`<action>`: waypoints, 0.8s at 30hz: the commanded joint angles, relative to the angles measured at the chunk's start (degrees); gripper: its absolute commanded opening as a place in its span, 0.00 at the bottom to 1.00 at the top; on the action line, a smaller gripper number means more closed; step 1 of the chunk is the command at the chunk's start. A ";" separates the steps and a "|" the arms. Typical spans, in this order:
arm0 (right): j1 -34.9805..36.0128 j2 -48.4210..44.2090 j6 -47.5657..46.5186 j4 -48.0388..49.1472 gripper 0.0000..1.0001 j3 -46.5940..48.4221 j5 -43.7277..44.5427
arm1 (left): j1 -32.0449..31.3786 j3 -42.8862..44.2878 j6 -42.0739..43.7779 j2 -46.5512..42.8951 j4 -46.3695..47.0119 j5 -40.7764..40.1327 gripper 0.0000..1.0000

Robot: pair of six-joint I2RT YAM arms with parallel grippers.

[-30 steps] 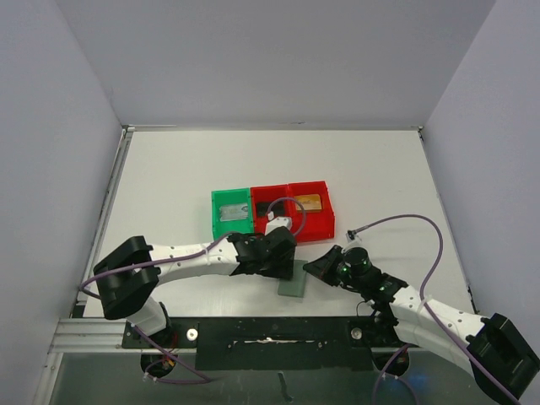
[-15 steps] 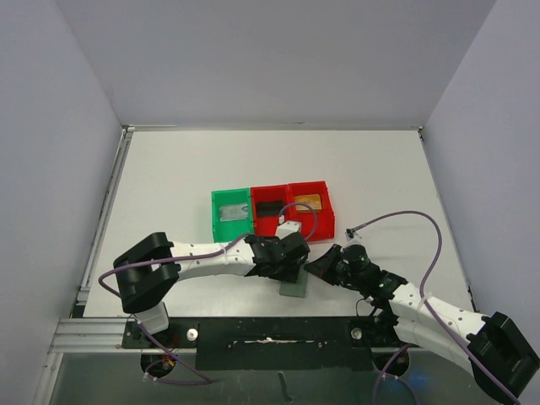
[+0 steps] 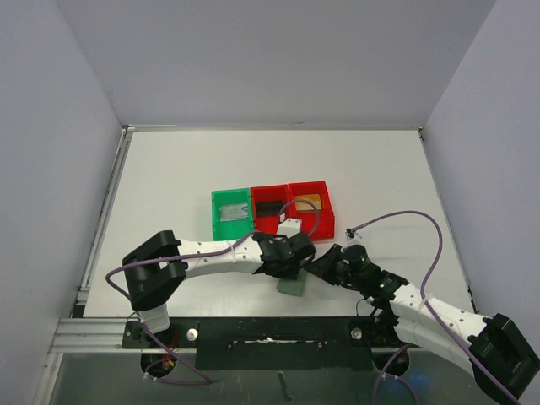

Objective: Take the credit cards out of the card holder

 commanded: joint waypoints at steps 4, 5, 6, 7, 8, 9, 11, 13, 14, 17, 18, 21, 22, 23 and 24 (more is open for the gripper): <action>0.10 -2.07 -2.26 -1.67 0.00 2.68 -0.66 | 0.82 -1.69 -3.53 -3.03 -6.16 -8.58 0.32; 0.09 -2.17 -2.31 -1.79 0.00 2.66 -0.58 | 0.89 -1.75 -3.81 -3.15 -6.36 -8.77 0.32; 0.09 -2.26 -2.27 -1.95 0.00 2.65 -0.50 | 0.91 -1.76 -4.10 -3.33 -6.65 -8.99 0.32; 0.10 -2.35 -2.31 -2.01 0.00 2.73 -0.51 | 0.95 -1.76 -4.30 -3.41 -6.84 -9.25 0.32; 0.10 -2.42 -2.30 -2.03 0.00 2.72 -0.47 | 0.98 -1.79 -4.40 -3.47 -7.09 -9.51 0.31; 0.14 -2.46 -2.31 -2.02 0.00 2.66 -0.46 | 1.03 -1.77 -4.52 -3.54 -7.28 -9.73 0.31; 0.09 -2.38 -2.26 -2.07 0.00 2.65 -0.47 | 1.15 -1.68 -4.63 -3.58 -7.65 -10.01 0.31; 0.05 -2.33 -2.34 -2.02 0.00 2.66 -0.63 | 1.37 -1.56 -4.71 -3.70 -7.78 -9.88 0.31; 0.09 -2.29 -2.31 -1.96 0.00 2.66 -0.72 | 1.47 -1.51 -4.71 -3.67 -7.84 -9.87 0.31; 0.05 -2.29 -2.27 -1.95 0.00 2.65 -0.73 | 1.51 -1.52 -4.96 -3.93 -7.83 -9.82 0.31; 0.04 -2.29 -2.31 -1.94 0.00 2.65 -0.71 | 1.52 -1.57 -4.86 -4.16 -7.38 -9.69 0.31; 0.05 -2.05 -2.27 -1.63 0.00 2.64 -0.79 | 1.52 -2.24 -3.03 -5.13 -3.76 -7.19 0.33; 0.02 -1.96 -2.30 -1.47 0.00 2.65 -0.79 | 1.54 -3.14 -2.44 -5.59 -1.63 -5.83 0.34; 0.01 -1.85 -2.29 -1.38 0.00 2.70 -0.90 | 1.52 -4.03 -2.03 -6.11 0.60 -4.21 0.34; 0.00 -1.78 -2.26 -1.34 0.00 2.74 -0.96 | 1.67 -5.09 -1.73 -6.57 2.77 -2.63 0.35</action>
